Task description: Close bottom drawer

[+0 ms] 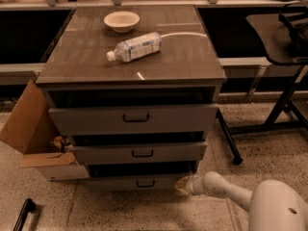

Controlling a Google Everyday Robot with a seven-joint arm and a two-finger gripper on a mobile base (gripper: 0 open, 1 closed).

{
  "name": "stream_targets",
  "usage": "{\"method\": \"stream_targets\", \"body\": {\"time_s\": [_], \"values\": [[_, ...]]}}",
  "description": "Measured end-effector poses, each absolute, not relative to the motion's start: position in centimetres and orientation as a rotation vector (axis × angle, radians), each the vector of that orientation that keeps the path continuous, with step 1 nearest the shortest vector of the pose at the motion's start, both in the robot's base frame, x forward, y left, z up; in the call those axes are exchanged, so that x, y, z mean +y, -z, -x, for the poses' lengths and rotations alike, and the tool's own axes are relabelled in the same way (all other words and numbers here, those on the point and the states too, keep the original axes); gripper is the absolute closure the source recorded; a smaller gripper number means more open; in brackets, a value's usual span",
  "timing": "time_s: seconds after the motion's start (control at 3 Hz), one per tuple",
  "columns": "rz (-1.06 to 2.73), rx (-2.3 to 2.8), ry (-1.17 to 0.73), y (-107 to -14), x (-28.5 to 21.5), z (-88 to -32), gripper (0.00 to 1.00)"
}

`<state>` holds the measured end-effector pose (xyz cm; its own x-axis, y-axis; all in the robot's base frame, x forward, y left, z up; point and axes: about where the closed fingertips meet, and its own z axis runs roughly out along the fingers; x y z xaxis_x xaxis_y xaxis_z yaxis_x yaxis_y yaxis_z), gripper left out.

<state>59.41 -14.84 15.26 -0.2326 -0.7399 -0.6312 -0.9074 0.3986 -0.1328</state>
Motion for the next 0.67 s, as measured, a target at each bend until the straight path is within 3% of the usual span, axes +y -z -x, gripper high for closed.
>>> {"method": "stream_targets", "body": {"time_s": [0.67], "values": [[1.336, 2.032, -0.315, -16.6, -16.1, -63.0, 1.0]]}}
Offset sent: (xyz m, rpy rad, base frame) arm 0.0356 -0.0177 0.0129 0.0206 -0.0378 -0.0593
